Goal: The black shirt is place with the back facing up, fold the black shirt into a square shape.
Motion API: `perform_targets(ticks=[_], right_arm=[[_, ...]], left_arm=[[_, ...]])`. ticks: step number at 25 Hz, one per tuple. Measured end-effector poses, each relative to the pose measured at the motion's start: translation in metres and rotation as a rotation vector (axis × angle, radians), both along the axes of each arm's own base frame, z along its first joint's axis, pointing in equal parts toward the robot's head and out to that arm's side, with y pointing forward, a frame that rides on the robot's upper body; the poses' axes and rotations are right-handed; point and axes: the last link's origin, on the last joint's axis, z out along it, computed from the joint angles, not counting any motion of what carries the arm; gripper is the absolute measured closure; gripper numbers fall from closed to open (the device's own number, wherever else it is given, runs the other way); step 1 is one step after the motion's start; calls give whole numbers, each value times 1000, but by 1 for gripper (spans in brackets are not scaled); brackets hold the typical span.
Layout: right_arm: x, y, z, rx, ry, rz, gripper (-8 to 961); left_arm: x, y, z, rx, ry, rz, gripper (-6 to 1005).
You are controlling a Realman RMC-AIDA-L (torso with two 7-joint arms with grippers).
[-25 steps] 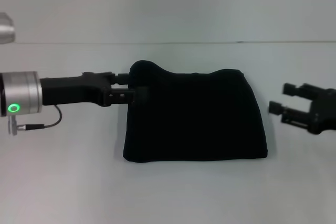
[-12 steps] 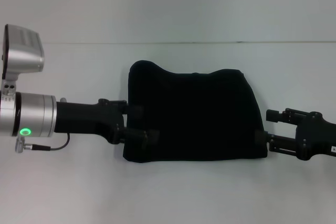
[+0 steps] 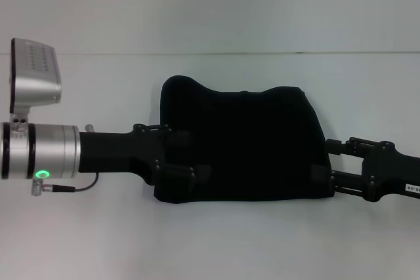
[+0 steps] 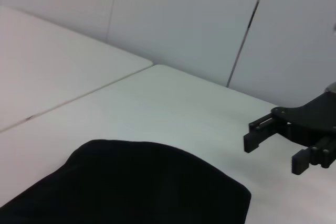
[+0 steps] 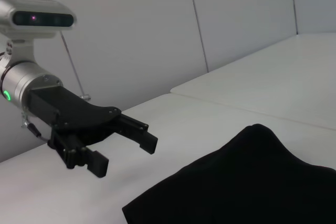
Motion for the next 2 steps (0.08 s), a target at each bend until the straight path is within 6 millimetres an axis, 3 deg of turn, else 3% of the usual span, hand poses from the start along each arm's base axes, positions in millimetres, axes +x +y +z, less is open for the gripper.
perform_targets(ticks=[2], right_arm=[[0,2,-2,1,-2,-1,220]], left_arm=[[0,-1,-3,-6,0,-1,76]])
